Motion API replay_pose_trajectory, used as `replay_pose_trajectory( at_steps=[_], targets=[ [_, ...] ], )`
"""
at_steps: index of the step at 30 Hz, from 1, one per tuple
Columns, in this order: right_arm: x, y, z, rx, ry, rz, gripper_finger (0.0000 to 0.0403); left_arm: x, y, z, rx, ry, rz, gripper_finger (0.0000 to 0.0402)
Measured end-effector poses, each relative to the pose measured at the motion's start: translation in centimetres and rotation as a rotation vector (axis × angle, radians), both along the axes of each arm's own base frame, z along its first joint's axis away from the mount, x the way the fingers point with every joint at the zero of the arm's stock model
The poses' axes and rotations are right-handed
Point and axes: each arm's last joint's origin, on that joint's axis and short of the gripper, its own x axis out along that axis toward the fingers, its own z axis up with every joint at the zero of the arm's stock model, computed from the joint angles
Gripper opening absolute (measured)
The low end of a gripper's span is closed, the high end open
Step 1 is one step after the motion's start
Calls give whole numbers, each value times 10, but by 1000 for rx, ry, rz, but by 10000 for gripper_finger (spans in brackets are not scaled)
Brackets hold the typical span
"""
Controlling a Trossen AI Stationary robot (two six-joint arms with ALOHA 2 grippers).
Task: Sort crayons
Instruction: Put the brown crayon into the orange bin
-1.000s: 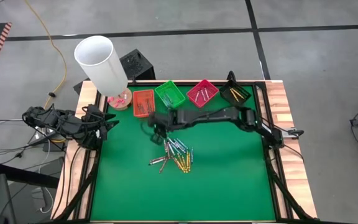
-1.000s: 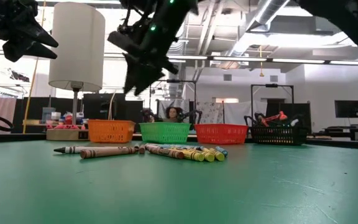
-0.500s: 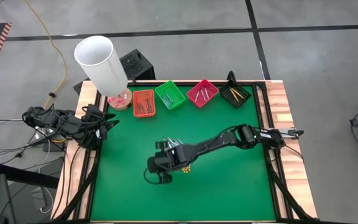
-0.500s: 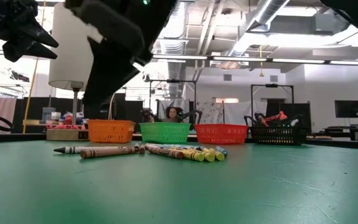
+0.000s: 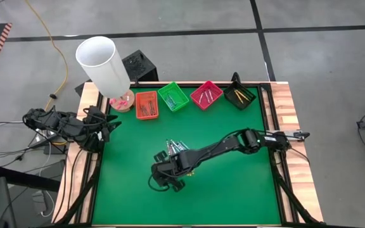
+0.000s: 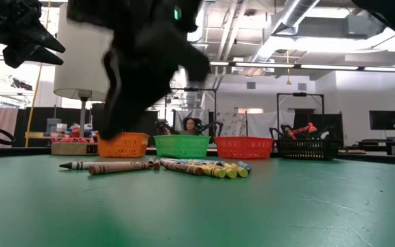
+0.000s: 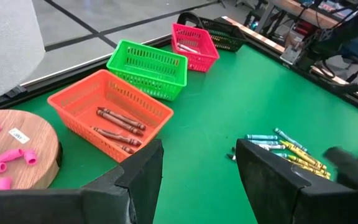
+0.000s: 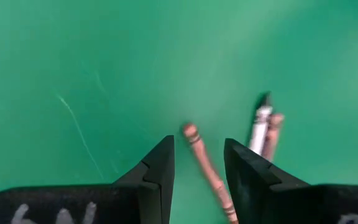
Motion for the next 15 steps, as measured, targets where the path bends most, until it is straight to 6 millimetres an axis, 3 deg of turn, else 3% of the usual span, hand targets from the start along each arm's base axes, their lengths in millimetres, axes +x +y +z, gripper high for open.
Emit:
replay_pose_trajectory(
  at_steps=[8, 15],
  targets=[
    [8, -12, -22, -6, 44, -13, 132, 0, 0, 0, -1, -1, 1, 192],
    [8, -17, -22, -7, 53, -20, 132, 0, 0, 0, 1, -1, 4, 192]
  ],
)
